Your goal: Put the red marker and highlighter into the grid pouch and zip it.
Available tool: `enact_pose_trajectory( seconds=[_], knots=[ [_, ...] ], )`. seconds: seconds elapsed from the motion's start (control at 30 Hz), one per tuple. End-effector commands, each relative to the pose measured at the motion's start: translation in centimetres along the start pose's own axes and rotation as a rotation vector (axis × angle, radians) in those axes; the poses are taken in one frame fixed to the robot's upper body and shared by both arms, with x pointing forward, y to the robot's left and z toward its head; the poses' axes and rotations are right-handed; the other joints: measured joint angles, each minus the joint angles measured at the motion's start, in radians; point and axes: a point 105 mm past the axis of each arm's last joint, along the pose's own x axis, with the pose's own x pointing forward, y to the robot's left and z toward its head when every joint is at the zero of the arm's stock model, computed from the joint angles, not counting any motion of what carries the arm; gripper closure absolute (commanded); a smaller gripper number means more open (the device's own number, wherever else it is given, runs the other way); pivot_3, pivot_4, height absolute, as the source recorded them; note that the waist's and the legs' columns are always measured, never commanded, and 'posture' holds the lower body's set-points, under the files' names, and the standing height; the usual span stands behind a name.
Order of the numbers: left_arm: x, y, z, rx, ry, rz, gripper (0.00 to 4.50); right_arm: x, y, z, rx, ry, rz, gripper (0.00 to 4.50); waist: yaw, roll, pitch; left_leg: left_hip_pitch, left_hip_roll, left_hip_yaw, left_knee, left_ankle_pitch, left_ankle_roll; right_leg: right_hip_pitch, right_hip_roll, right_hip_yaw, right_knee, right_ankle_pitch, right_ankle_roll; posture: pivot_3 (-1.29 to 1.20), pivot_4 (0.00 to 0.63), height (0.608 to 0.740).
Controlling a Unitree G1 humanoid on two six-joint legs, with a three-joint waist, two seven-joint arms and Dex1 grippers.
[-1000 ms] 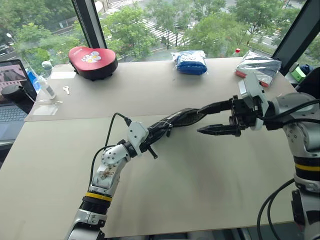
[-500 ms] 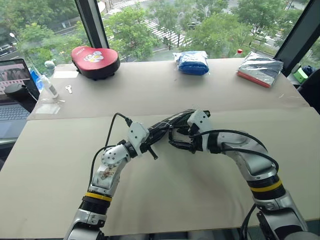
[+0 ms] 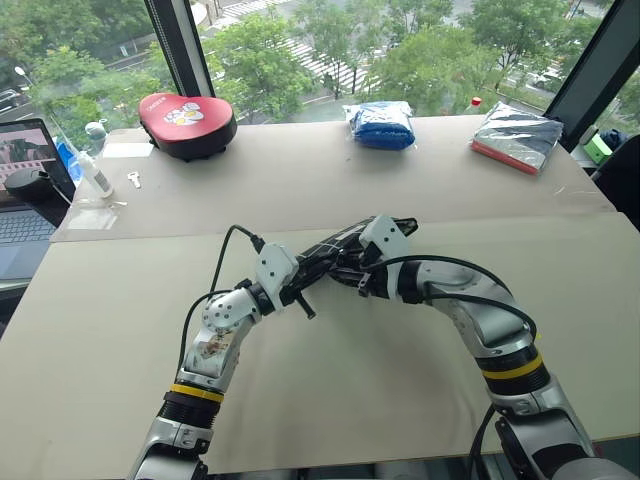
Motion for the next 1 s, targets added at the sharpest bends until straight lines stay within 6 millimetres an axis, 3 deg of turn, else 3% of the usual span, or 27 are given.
enact_pose_trajectory(
  seconds=[0.03,0.27,0.4,0.6,0.77,0.87,1.0],
  knots=[
    [0.2,0.1,1.0,0.021,-0.036,-0.006,4.50,-0.6,-0.1,1.7,-0.028,-0.050,0.006,4.42,0.000,0.000,0.000,0.000,0.000,0.000,0.000,0.000,0.000,0.000,0.000,0.000,0.000,0.000,0.000,0.00,0.150,0.740],
    [0.4,-0.1,1.0,0.022,-0.040,-0.009,4.50,-1.5,-0.2,1.7,-0.046,-0.042,0.019,4.42,0.000,0.000,0.000,0.000,0.000,0.000,0.000,0.000,0.000,0.000,0.000,0.000,0.000,0.000,0.000,0.00,0.150,0.740],
    [0.5,-0.1,1.0,0.022,-0.042,-0.008,4.50,-3.7,-1.3,0.7,-0.063,0.013,0.019,4.42,0.004,0.000,0.000,0.000,0.000,0.000,0.000,0.000,0.000,0.000,0.000,0.000,0.000,0.000,0.000,0.00,0.150,0.740],
    [0.4,-0.1,0.8,0.019,-0.040,-0.001,4.50,-9.8,-7.9,-0.8,-0.101,0.150,-0.205,4.42,0.005,0.000,0.000,0.000,-0.001,0.001,0.000,0.000,0.000,0.001,0.000,0.000,-0.001,0.000,0.000,0.00,0.150,0.740],
    [0.4,-0.1,0.7,0.017,-0.040,0.003,4.50,-12.7,-10.8,-1.2,-0.117,0.198,-0.313,4.42,0.001,0.000,0.000,0.000,0.001,0.002,-0.001,0.000,0.000,0.001,0.000,0.000,-0.001,0.000,0.000,0.00,0.150,0.740],
    [0.4,-0.1,0.8,0.016,-0.041,0.004,4.50,-13.1,-11.5,-1.0,-0.106,0.174,-0.338,4.42,0.000,0.000,0.000,0.000,0.001,0.002,-0.001,0.000,0.000,0.001,0.000,0.001,-0.001,0.000,0.000,0.00,0.150,0.740],
    [0.4,-0.1,0.8,0.015,-0.043,0.006,4.50,-12.3,-10.6,-0.5,-0.098,0.124,-0.282,4.42,0.003,0.000,0.000,0.000,0.001,0.002,0.000,0.000,0.000,0.001,0.000,0.001,-0.001,0.000,0.000,0.00,0.150,0.740]
  ],
)
